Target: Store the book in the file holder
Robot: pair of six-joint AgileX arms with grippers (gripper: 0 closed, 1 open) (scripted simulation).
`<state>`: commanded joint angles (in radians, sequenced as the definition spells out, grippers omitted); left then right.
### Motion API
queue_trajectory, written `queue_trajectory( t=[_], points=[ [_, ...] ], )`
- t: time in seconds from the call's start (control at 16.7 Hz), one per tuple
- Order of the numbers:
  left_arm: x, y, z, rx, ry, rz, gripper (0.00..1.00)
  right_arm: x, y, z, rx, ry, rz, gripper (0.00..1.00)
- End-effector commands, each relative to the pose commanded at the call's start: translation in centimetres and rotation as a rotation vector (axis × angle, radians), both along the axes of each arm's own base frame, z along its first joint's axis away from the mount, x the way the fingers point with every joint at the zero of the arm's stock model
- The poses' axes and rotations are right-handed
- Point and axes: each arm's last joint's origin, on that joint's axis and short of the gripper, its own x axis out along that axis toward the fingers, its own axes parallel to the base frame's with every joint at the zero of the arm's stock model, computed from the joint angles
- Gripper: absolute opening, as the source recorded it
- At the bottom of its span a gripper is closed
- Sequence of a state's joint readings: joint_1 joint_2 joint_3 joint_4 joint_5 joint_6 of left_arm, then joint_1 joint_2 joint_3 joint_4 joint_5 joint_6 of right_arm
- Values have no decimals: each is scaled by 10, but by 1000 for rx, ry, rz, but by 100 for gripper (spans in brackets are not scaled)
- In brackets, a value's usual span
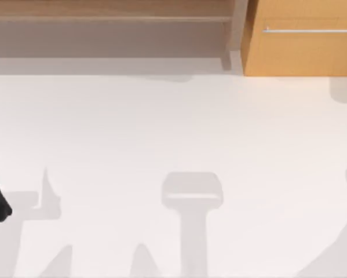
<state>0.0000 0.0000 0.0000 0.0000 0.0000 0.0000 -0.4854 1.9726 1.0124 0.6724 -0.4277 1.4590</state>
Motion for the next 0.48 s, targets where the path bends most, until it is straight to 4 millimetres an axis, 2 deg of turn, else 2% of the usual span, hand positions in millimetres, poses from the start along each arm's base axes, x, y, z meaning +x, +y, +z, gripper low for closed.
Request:
queue_trajectory(
  t=[0.12,0.48],
  points=[
    [0,0,0,0,0,0,100,0,0,0,0,0,0,0],
    [0,0,0,0,0,0,100,0,0,0,0,0,0,45]
  ],
)
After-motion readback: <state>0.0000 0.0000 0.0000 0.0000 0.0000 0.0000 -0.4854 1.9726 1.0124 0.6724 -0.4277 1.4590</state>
